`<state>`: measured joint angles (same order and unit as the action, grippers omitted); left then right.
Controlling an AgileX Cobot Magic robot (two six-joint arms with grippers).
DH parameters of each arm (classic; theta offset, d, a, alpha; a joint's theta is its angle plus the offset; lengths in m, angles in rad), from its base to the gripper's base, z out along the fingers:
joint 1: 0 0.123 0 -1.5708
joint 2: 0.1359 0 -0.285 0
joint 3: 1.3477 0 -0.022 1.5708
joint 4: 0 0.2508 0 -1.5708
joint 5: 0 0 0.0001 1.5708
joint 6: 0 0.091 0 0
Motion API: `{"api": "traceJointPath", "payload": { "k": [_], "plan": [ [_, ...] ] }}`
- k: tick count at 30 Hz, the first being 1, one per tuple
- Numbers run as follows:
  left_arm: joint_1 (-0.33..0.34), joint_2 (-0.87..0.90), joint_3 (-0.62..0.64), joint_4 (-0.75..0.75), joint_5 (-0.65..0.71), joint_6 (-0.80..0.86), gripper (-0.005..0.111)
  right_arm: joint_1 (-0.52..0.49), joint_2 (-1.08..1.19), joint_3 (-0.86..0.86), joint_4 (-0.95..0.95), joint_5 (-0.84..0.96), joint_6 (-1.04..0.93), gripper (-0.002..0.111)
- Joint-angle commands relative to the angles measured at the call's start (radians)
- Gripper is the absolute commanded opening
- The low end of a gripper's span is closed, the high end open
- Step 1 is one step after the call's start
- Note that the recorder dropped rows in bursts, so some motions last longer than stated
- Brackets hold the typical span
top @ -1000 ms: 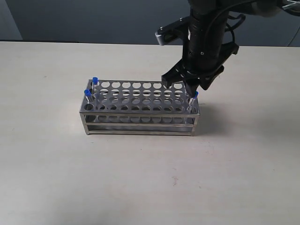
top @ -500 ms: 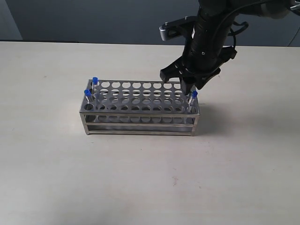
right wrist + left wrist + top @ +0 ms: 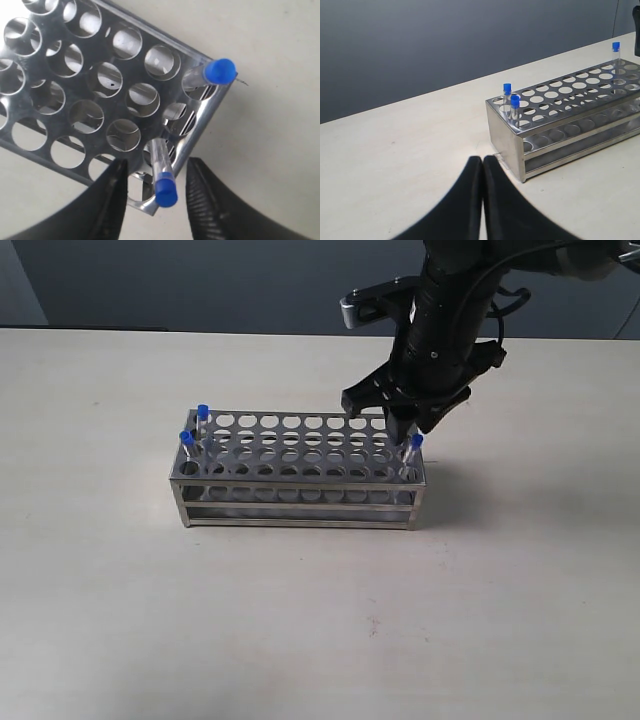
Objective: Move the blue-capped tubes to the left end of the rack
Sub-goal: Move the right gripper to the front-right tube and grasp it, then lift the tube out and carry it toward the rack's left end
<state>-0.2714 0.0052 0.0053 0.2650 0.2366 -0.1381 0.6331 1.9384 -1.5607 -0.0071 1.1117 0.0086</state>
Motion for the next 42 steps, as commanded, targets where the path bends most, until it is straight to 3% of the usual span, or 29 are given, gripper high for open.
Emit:
{"api": "traceJointPath", "payload": {
  "k": [1,28,30,32,42],
  "plan": [
    [-0.011,-0.005,-0.005,0.000,-0.005,-0.005,0.001,-0.005,-0.009,0.002,-0.018,-0.004,-0.009,0.038],
    [-0.011,-0.005,-0.005,0.000,-0.005,-0.005,0.001,-0.005,0.047,0.002,-0.027,-0.012,-0.009,0.030],
    [-0.011,-0.005,-0.005,0.000,-0.005,-0.005,0.001,-0.005,0.047,0.002,-0.027,-0.015,-0.009,0.021],
    [-0.011,-0.005,-0.005,0.000,-0.005,-0.005,0.001,-0.005,0.047,0.002,-0.027,-0.012,-0.009,0.002],
    [-0.011,-0.005,-0.005,0.000,-0.005,-0.005,0.001,-0.005,-0.030,0.002,-0.025,0.025,-0.009,0.000]
  ]
}}
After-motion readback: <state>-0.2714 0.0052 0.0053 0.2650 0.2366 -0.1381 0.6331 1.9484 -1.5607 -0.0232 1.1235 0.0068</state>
